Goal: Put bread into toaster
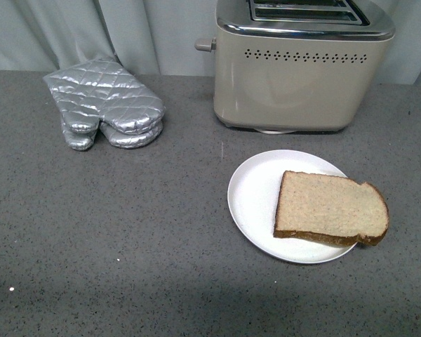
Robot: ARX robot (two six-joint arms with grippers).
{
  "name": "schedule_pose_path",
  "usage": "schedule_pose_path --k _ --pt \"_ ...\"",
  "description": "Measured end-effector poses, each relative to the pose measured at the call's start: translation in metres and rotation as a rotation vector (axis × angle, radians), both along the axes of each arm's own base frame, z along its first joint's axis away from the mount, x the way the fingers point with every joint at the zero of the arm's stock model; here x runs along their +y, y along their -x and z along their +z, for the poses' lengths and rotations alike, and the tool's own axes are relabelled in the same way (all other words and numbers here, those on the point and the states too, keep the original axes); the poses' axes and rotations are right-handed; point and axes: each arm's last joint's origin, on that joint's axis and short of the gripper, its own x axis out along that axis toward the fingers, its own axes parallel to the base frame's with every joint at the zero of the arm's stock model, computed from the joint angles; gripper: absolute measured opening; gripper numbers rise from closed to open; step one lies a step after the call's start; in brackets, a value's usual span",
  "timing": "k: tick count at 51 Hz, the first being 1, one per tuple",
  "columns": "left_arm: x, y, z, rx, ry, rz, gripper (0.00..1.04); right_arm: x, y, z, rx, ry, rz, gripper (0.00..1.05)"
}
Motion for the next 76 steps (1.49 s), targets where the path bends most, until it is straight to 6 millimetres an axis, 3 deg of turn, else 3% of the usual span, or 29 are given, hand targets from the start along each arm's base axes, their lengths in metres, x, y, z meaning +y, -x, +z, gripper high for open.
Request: schedule_pose_path --k 49,58,64,72,76 --pt "0.0 0.025 -0.003 0.004 0.0 -0.002 0.04 0.0 0.0 0.0 0.0 0.0 0.0 0.95" --pt "0.0 0.025 -0.003 0.004 0.0 -0.002 0.3 0.0 0.0 0.0 0.014 0.008 -0.008 0.95" --pt "0.0 0.025 -0.003 0.004 0.0 -0.002 0.48 -0.001 -0.006 0.0 0.28 0.052 -0.024 0.95" --pt "0.0 0.025 -0.003 0.004 0.0 -0.002 0.71 -0.002 -0.033 -0.003 0.468 -0.028 -0.014 0.95" --pt "0.0 0.025 -0.003 0.004 0.0 -0.002 0.86 -0.003 -0.056 -0.005 0.558 -0.082 -0.009 0.95"
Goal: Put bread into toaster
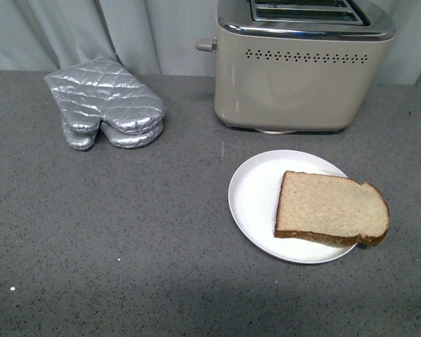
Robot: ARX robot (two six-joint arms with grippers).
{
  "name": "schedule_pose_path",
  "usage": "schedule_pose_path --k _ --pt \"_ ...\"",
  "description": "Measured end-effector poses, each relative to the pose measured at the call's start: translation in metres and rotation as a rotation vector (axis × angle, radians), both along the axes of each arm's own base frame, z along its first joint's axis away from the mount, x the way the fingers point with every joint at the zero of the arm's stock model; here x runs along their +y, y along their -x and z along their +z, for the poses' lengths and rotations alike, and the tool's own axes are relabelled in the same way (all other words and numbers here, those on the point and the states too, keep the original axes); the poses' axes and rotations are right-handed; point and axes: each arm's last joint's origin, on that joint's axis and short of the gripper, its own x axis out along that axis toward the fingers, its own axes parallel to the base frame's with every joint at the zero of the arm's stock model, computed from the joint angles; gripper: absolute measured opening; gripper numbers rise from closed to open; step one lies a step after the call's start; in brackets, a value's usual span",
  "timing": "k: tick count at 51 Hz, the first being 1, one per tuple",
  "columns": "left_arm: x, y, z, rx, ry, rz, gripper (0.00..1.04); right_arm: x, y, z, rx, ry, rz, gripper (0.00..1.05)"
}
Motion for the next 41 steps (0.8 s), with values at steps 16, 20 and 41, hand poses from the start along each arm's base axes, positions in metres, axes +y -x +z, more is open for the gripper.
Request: schedule_pose_path --k 16,20,41 --pt "0.0 0.0 0.0 0.0 -0.002 0.0 0.98 0.0 -0.088 -0.05 0.386 -0.207 0.049 0.95" --pt "0.0 0.0 0.0 0.0 -0.002 0.0 0.98 0.002 -0.1 -0.06 0.43 -0.238 0.051 0.95" --pt "0.0 0.0 0.0 0.0 -0.002 0.0 0.98 0.014 -0.135 -0.087 0.568 -0.355 0.01 0.95"
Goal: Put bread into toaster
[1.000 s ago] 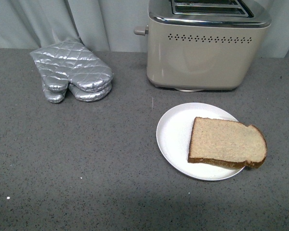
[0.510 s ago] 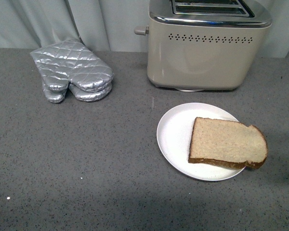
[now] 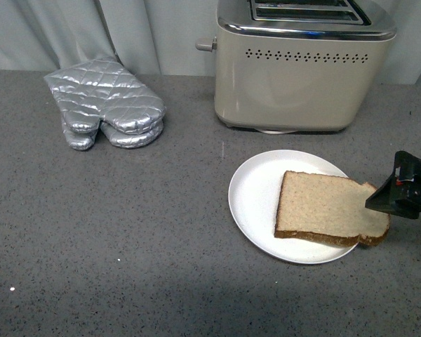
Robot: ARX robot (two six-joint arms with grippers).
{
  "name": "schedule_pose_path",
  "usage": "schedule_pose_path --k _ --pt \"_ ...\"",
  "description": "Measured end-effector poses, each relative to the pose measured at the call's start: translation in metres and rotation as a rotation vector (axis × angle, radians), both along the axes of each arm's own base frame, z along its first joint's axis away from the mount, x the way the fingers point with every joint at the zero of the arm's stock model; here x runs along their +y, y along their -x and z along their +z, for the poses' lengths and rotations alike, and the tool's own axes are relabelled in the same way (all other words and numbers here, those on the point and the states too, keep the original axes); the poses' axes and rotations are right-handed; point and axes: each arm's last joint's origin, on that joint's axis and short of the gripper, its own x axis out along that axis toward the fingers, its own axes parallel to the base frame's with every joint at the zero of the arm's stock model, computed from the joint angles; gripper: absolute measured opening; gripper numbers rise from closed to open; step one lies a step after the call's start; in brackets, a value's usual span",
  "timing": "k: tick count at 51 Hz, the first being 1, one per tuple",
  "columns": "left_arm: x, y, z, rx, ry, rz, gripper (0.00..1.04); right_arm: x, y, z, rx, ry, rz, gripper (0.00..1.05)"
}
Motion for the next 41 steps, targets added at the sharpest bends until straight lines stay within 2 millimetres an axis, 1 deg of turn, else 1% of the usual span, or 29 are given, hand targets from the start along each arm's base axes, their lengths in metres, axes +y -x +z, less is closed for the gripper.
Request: schedule_pose_path --k 2,3,4,7,8,15,17,24,30,31,34,41 --pt "0.0 0.0 0.0 0.0 0.0 0.0 0.98 0.002 -0.004 -0.002 0.01 -0.005 -0.005 0.94" --pt "0.0 0.0 0.0 0.0 0.0 0.0 0.98 0.003 -0.005 -0.003 0.015 -0.008 -0.007 0.91" --pt "0.0 0.0 0.0 0.0 0.0 0.0 0.98 0.004 -0.007 -0.005 0.021 -0.01 -0.006 0.85" --pt "0.0 0.0 0.0 0.0 0.0 0.0 0.98 0.007 -0.011 -0.008 0.041 -0.006 -0.01 0.75" --pt "0.0 0.0 0.0 0.0 0.0 0.0 0.98 0.007 -0.011 -0.008 0.045 -0.006 -0.011 0.73" --pt "0.0 0.0 0.0 0.0 0.0 0.0 0.98 0.01 -0.016 -0.016 0.079 -0.006 -0.015 0.48" --pt "0.0 0.0 0.0 0.0 0.0 0.0 0.98 0.01 -0.018 -0.017 0.084 -0.006 -0.014 0.39" --pt "0.0 0.0 0.0 0.0 0.0 0.0 0.98 0.011 -0.023 -0.016 0.087 -0.009 -0.022 0.21" --pt "0.0 0.0 0.0 0.0 0.0 0.0 0.98 0.011 -0.023 -0.012 0.102 -0.032 -0.034 0.02" --pt "0.0 0.0 0.0 0.0 0.0 0.0 0.98 0.011 -0.022 -0.01 0.102 -0.037 -0.035 0.0" --pt "0.0 0.0 0.0 0.0 0.0 0.0 0.98 0.011 -0.02 -0.002 0.104 -0.048 -0.04 0.01" --pt "0.0 0.0 0.0 0.0 0.0 0.0 0.98 0.013 -0.014 0.022 0.072 -0.11 -0.059 0.01"
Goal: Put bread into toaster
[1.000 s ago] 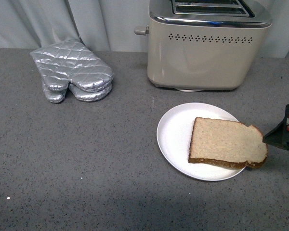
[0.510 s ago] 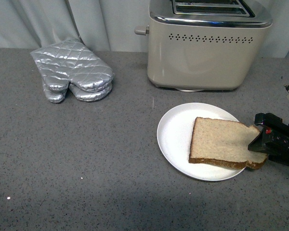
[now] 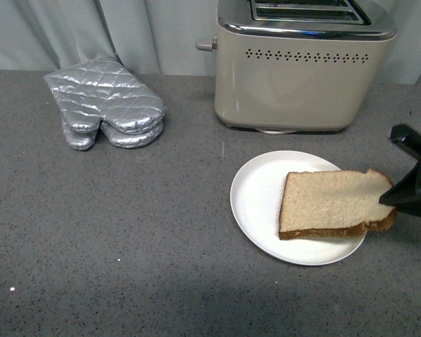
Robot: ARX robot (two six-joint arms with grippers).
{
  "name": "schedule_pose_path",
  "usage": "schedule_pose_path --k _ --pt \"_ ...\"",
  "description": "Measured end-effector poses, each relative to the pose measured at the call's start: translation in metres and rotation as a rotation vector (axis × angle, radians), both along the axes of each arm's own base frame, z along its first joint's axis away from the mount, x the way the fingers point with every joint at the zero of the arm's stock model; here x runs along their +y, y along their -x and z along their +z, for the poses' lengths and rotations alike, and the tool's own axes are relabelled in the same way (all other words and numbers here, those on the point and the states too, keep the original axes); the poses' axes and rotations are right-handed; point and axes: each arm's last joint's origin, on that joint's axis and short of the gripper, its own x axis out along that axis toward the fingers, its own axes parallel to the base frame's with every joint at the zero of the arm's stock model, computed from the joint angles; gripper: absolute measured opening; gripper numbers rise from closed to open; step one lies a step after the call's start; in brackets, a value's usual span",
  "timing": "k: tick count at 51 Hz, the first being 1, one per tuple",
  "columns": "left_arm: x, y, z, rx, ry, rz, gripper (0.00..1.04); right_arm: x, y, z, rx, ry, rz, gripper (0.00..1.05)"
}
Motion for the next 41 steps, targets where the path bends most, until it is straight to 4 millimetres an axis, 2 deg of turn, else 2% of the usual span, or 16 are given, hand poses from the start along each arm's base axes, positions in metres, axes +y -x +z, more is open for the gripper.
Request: schedule_pose_path --k 4,11,20,28,33,41 --pt "0.0 0.0 0.0 0.0 0.0 0.0 0.98 0.002 0.004 0.02 -0.036 -0.055 -0.029 0.01" --pt "0.0 0.0 0.0 0.0 0.0 0.0 0.98 0.011 0.018 0.075 -0.124 -0.184 -0.202 0.01" --pt "0.0 0.0 0.0 0.0 0.0 0.0 0.98 0.021 0.032 0.123 -0.235 -0.244 -0.402 0.01" --pt "0.0 0.0 0.0 0.0 0.0 0.0 0.98 0.036 0.026 0.173 -0.369 -0.275 -0.583 0.01" --pt "0.0 0.0 0.0 0.0 0.0 0.0 0.98 0.047 0.013 0.186 -0.396 -0.286 -0.66 0.01" --pt "0.0 0.0 0.0 0.0 0.0 0.0 0.98 0.059 -0.004 0.192 -0.385 -0.283 -0.743 0.01"
